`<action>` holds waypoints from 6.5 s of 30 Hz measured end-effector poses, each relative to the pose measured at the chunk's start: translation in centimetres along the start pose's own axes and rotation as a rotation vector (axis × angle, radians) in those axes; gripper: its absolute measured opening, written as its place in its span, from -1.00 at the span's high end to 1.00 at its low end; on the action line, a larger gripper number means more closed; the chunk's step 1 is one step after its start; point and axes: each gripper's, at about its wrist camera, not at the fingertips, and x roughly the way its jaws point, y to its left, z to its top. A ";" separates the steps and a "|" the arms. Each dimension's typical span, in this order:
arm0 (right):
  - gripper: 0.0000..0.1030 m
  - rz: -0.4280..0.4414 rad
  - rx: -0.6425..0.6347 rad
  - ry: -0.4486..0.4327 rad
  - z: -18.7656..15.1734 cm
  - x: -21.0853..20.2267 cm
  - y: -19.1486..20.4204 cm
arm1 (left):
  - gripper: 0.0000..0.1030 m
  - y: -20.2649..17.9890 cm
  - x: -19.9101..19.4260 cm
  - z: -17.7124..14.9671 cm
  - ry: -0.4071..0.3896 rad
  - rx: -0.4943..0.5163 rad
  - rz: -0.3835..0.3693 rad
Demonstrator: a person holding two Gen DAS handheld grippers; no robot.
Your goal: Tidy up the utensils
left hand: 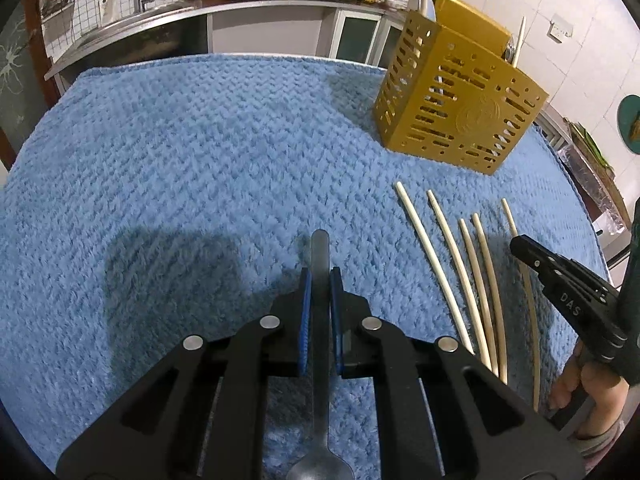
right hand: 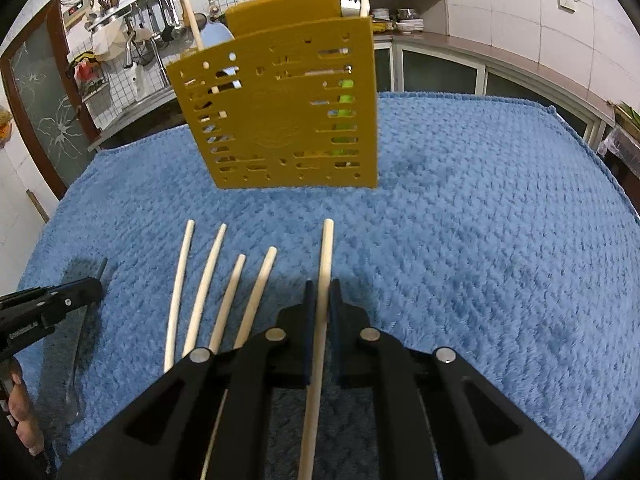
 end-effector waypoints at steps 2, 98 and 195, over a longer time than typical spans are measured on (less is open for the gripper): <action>0.87 0.008 0.003 -0.008 0.1 -0.3 0.0 | 0.85 -0.1 -0.5 0.1 -0.018 0.002 -0.004; 0.89 0.064 -0.058 -0.692 13.9 -2.9 -2.6 | 0.85 -10.6 1.1 15.8 -0.686 0.163 -0.047; 1.00 0.028 -0.067 0.085 -0.3 0.1 -0.7 | 0.41 -6.1 4.9 5.0 0.070 0.029 0.014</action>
